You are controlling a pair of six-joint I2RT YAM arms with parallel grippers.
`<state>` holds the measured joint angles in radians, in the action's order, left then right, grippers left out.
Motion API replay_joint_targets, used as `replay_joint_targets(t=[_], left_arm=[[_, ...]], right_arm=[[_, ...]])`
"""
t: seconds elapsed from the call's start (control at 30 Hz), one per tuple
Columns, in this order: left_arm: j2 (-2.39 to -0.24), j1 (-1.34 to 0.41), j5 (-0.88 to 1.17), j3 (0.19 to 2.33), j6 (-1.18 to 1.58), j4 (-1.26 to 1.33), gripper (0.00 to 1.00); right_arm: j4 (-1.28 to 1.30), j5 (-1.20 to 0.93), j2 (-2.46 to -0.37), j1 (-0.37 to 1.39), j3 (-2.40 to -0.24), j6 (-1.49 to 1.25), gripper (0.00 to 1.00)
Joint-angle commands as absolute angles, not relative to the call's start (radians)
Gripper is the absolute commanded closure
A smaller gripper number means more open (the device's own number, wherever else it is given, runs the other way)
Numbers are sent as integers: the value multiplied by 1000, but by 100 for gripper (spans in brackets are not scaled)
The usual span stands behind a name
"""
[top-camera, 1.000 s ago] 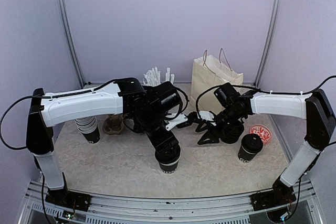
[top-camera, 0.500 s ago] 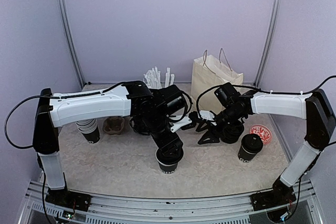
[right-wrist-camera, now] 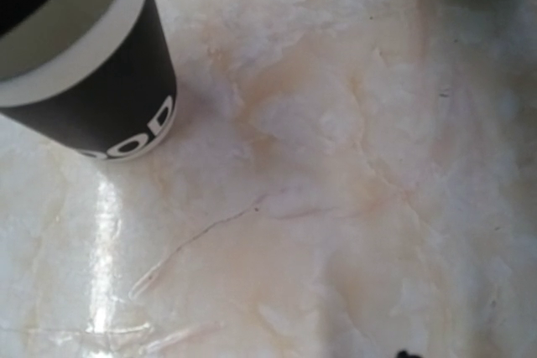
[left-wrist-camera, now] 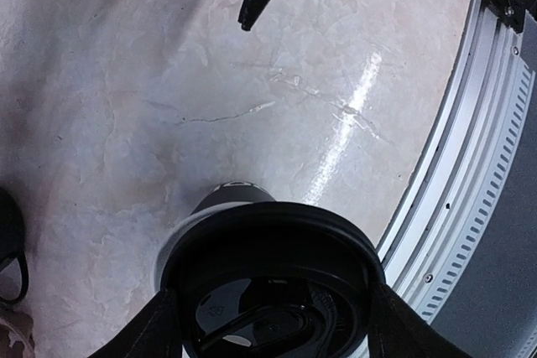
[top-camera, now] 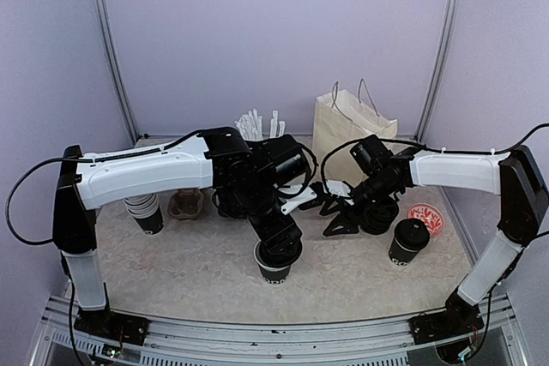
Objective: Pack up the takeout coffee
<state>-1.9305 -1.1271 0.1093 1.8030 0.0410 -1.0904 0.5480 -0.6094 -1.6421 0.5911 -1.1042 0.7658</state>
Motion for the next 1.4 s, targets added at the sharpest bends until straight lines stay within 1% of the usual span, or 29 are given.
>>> replay_joint_targets(t=[0.0, 0.13, 0.47, 1.13, 1.37], left_arm=[[-1879, -1132, 59, 1797, 68, -1140, 40], [-1884, -1133, 25, 1781, 71, -1148, 40], [-1925, -1134, 71, 1781, 55, -1103, 40], [-1969, -1136, 54, 1758, 48, -1094, 39], [-1955, -1147, 32, 1822, 59, -1128, 40]], right_arm=[[560, -627, -1651, 581, -1113, 765, 36], [561, -629, -1651, 581, -1113, 765, 36], [560, -625, -1649, 581, -1110, 765, 36], [565, -627, -1658, 581, -1110, 772, 36], [567, -629, -1659, 581, -1112, 770, 36]])
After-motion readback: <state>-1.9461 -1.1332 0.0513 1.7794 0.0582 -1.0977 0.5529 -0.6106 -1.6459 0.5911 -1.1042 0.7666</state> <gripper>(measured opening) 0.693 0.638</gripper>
